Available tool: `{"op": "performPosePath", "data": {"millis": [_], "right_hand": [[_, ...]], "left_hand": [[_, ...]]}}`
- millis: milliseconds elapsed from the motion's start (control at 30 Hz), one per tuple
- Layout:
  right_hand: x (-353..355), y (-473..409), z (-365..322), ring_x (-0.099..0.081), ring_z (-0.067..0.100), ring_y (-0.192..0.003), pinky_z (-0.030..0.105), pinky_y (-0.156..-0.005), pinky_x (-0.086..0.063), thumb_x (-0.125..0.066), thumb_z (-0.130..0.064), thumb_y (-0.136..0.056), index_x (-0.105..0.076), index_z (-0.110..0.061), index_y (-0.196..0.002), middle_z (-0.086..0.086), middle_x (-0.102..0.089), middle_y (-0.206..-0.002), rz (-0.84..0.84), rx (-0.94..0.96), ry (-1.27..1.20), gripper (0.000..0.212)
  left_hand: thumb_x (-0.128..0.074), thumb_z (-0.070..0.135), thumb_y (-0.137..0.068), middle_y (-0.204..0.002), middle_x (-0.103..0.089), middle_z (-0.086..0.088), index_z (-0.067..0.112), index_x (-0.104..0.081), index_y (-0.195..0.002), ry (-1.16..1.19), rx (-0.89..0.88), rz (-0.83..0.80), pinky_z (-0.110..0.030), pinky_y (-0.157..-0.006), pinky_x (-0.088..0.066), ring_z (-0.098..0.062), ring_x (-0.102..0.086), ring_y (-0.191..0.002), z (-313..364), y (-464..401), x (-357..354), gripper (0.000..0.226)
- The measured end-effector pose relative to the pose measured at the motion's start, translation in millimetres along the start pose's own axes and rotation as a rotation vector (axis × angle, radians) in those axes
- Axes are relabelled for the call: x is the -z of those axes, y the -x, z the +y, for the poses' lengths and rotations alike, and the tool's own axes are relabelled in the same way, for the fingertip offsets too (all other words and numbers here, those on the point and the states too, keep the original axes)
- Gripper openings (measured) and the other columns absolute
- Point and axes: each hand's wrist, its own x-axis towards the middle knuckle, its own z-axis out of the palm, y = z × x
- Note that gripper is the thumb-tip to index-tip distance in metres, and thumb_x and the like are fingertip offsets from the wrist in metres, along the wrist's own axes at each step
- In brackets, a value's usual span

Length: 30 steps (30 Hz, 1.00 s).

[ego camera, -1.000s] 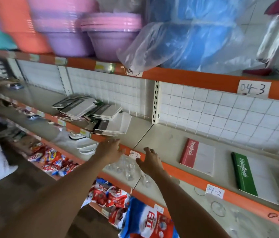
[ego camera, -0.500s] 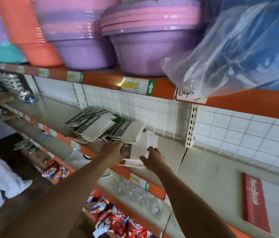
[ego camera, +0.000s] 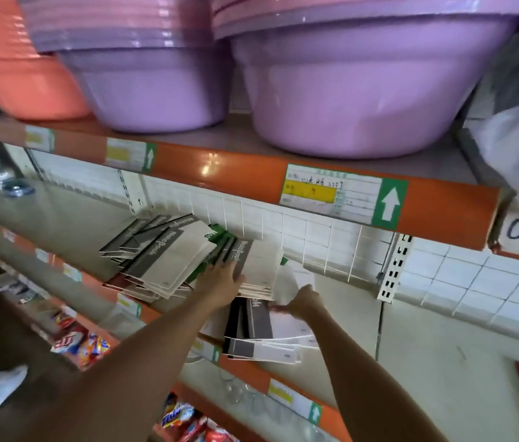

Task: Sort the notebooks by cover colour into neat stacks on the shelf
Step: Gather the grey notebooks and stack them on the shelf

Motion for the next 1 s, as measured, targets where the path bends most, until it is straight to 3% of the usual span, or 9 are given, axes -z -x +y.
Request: {"op": "performPosePath", "data": {"millis": [100, 233, 367, 567, 633, 700, 800, 900, 1000], "right_hand": [[3.6, -7.0, 4.4, -0.054, 0.030, -0.123, 0.032, -0.096, -0.046, -0.088, -0.052, -0.063, -0.039, 0.005, -0.135, 0.018, -0.054, -0.133, 0.045, -0.078, -0.104, 0.104], [-2.1, -5.5, 1.5, -0.056, 0.031, -0.119, 0.034, -0.094, -0.048, -0.091, -0.051, -0.059, -0.044, 0.002, -0.130, 0.017, -0.058, -0.128, 0.070, -0.148, -0.151, 0.100], [-8.3, -6.7, -1.9, -0.062, 0.030, -0.110, 0.035, -0.088, -0.052, -0.093, -0.050, -0.056, -0.053, 0.000, -0.124, 0.015, -0.064, -0.120, 0.122, -0.228, -0.184, 0.093], [-15.8, 4.2, -12.8, -0.061, 0.028, -0.115, 0.033, -0.091, -0.050, -0.086, -0.053, -0.066, -0.050, -0.007, -0.128, 0.010, -0.064, -0.124, 0.223, -0.321, -0.109, 0.085], [-18.7, 7.7, -14.6, -0.060, 0.028, -0.119, 0.034, -0.093, -0.049, -0.084, -0.054, -0.068, -0.049, -0.007, -0.130, 0.010, -0.063, -0.126, 0.259, -0.355, -0.105, 0.086], [-22.0, 10.8, -13.7, -0.060, 0.029, -0.118, 0.034, -0.094, -0.049, -0.083, -0.053, -0.070, -0.052, -0.008, -0.129, 0.011, -0.064, -0.125, 0.290, -0.392, -0.154, 0.080], [-28.1, 16.3, -11.3, -0.064, 0.030, -0.109, 0.038, -0.091, -0.054, -0.083, -0.052, -0.070, -0.056, -0.009, -0.123, 0.012, -0.068, -0.118, 0.349, -0.447, -0.247, 0.074], [-34.4, 23.7, -19.2, -0.063, 0.033, -0.111, 0.039, -0.090, -0.051, -0.081, -0.045, -0.076, -0.051, -0.007, -0.122, 0.015, -0.066, -0.118, 0.430, -0.476, -0.276, 0.066], [-42.8, 32.5, -28.7, -0.062, 0.036, -0.109, 0.041, -0.085, -0.049, -0.075, -0.039, -0.083, -0.045, -0.009, -0.117, 0.017, -0.065, -0.117, 0.511, -0.461, -0.236, 0.055]], "left_hand": [[-0.033, 0.065, -0.097, -0.153, -0.034, -0.012, 0.020, -0.039, -0.146, 0.001, 0.056, -0.006, -0.048, -0.106, -0.038, -0.036, -0.033, -0.138, 6.3, -9.2, -2.7, 0.067], [-0.043, 0.068, -0.092, -0.151, -0.032, -0.018, 0.022, -0.035, -0.146, 0.108, 0.173, 0.056, -0.051, -0.105, -0.036, -0.038, -0.030, -0.138, 9.3, -15.6, -9.6, 0.072], [-0.056, 0.074, -0.081, -0.156, -0.024, -0.021, 0.016, -0.015, -0.154, 0.170, 0.275, 0.045, -0.051, -0.109, -0.030, -0.038, -0.025, -0.142, 9.6, -26.1, -12.8, 0.102], [-0.081, 0.075, -0.051, -0.156, -0.026, -0.019, 0.002, -0.009, -0.152, 0.397, 0.413, -0.094, -0.051, -0.112, -0.031, -0.036, -0.029, -0.143, -7.7, -41.4, -4.8, 0.145], [-0.086, 0.069, -0.046, -0.153, -0.034, -0.018, 0.000, -0.014, -0.151, 0.491, 0.446, -0.145, -0.044, -0.111, -0.034, -0.034, -0.035, -0.140, -17.0, -45.3, -5.1, 0.145], [-0.087, 0.072, -0.039, -0.142, -0.048, -0.016, 0.001, -0.032, -0.144, 0.514, 0.435, -0.177, -0.040, -0.105, -0.044, -0.032, -0.048, -0.129, -23.8, -49.7, -9.0, 0.138], [-0.080, 0.080, -0.022, -0.131, -0.057, -0.014, 0.005, -0.043, -0.132, 0.576, 0.419, -0.126, -0.050, -0.100, -0.047, -0.034, -0.055, -0.119, -28.5, -55.9, -20.9, 0.138], [-0.079, 0.079, -0.045, -0.148, -0.041, -0.017, 0.011, -0.022, -0.149, 0.486, 0.322, -0.077, -0.062, -0.105, -0.037, -0.038, -0.044, -0.133, -24.4, -43.7, -17.2, 0.136], [-0.078, 0.064, -0.069, -0.151, -0.038, -0.015, 0.017, -0.015, -0.152, 0.423, 0.211, 0.036, -0.060, -0.107, -0.032, -0.036, -0.040, -0.136, -16.8, -30.4, -13.3, 0.115]]}}
